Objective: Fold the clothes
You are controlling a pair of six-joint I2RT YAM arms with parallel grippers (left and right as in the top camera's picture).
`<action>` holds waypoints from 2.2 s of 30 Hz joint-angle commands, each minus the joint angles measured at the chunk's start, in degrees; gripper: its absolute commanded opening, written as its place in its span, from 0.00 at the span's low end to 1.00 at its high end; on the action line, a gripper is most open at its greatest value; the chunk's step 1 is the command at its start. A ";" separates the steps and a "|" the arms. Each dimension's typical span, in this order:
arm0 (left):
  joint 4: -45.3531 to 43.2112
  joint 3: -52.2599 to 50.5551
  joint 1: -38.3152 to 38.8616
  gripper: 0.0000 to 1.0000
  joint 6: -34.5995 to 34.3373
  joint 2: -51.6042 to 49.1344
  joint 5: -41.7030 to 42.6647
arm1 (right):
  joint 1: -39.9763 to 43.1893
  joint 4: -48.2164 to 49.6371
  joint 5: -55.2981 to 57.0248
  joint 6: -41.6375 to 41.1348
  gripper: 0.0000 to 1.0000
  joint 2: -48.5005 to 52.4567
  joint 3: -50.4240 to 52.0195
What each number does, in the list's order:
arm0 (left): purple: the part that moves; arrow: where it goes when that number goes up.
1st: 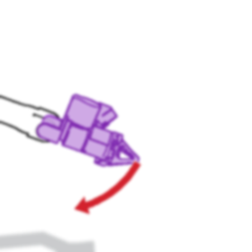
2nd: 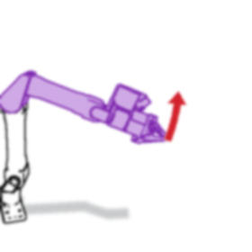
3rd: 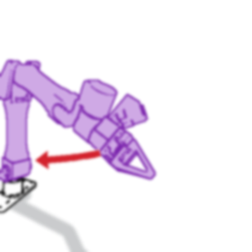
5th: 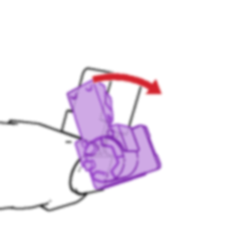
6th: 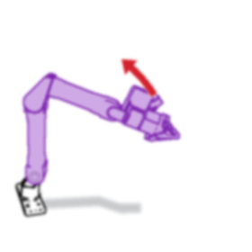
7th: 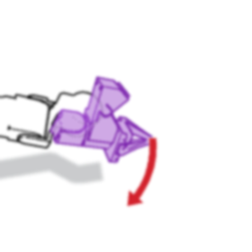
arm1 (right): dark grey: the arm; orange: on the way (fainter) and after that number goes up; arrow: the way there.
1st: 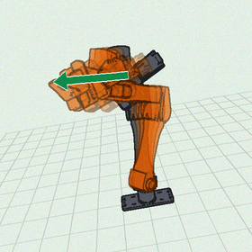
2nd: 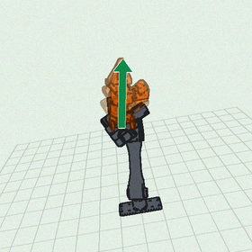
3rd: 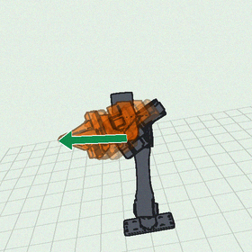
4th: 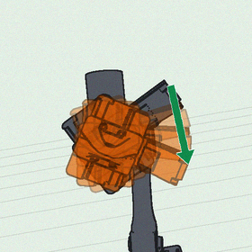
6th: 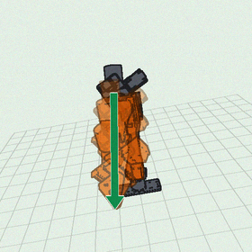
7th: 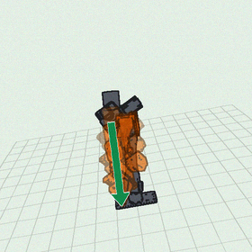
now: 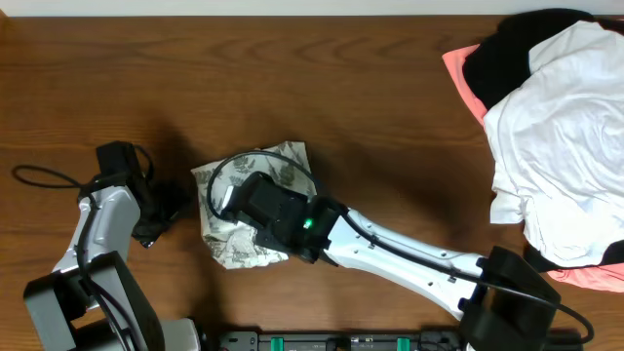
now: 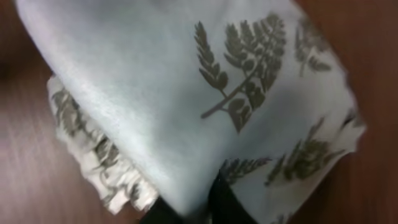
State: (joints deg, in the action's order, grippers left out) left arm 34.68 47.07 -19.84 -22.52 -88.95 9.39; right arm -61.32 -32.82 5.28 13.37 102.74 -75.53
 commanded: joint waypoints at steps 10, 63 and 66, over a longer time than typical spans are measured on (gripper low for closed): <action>0.35 0.04 -0.24 0.87 -0.31 -0.74 -0.87 | -0.55 -3.63 -1.62 -0.52 0.41 -0.74 -0.98; 1.25 0.04 2.95 0.87 7.74 10.80 20.09 | 14.60 -1.38 -26.10 -24.46 0.15 0.96 -3.34; 1.27 0.04 2.95 0.87 7.93 9.75 18.58 | 15.23 -1.75 -26.05 -24.46 0.16 0.79 -3.32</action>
State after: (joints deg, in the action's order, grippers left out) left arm 35.75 47.07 -16.97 -16.05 -78.59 30.52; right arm -46.46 -34.30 -20.93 -11.92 104.31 -77.93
